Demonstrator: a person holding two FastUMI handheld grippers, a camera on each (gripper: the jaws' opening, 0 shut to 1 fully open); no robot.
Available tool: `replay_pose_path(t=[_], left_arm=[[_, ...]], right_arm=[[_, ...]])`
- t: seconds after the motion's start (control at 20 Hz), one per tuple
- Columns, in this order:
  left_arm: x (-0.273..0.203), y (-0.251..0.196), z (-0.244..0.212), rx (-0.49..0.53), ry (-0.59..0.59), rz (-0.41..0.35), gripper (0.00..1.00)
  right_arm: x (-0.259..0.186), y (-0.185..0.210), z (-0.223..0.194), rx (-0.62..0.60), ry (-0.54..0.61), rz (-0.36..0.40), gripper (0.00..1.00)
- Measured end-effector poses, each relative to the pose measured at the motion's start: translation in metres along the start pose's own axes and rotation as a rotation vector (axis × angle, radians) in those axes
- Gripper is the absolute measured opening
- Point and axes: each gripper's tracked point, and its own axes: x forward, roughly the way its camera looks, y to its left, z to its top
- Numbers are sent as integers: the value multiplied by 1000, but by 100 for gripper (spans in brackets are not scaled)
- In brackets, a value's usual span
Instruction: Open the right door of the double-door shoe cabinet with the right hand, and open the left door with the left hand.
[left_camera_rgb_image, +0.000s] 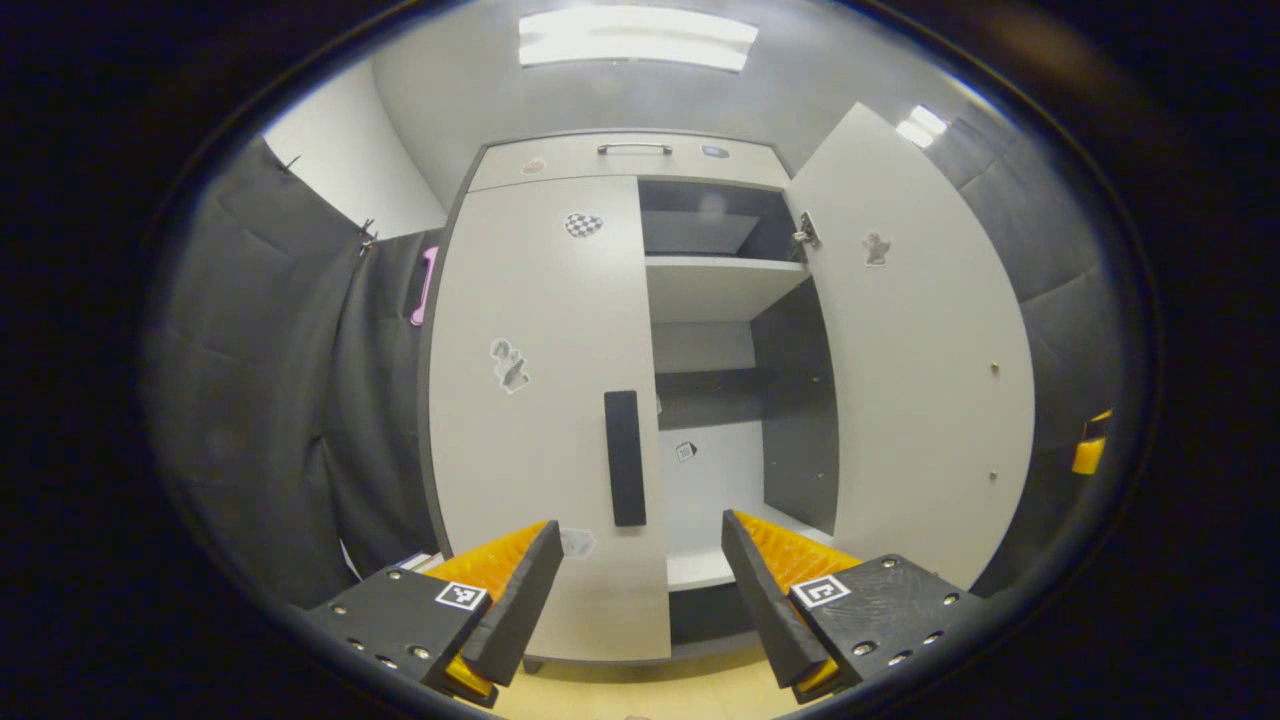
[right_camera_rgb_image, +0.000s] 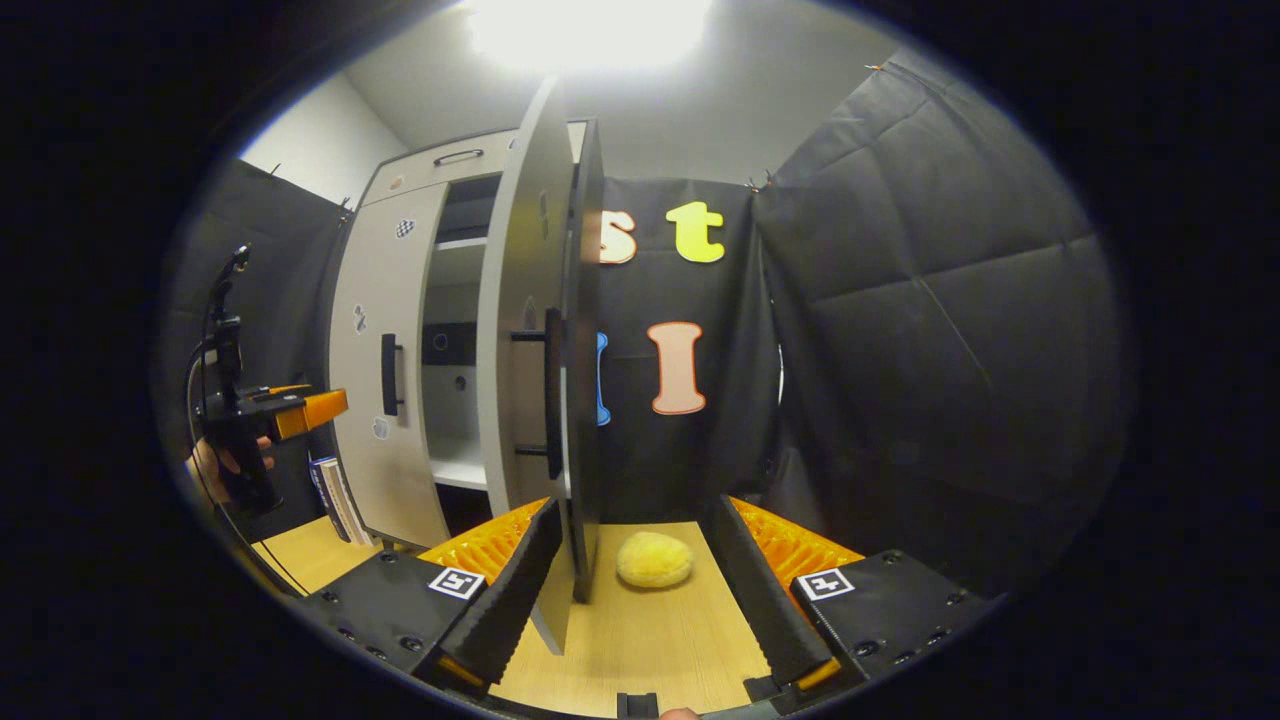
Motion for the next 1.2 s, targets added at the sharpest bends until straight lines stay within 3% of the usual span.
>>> replay_pose_path(t=[0.4,0.95,1.0,1.1,1.2], left_arm=[[69,12,2,-25,36,-2,94],[137,31,-18,-20,99,33,94],[140,31,-21,-30,112,31,84],[142,31,-27,-43,129,17,81],[144,23,-27,-78,125,-7,58]], right_arm=[[-9,-16,-11,25,52,-108,97],[-18,-28,-27,26,137,-176,97],[-19,-29,-29,28,142,-179,97],[-20,-30,-30,35,152,-187,97],[-20,-29,-32,46,163,-191,97]])
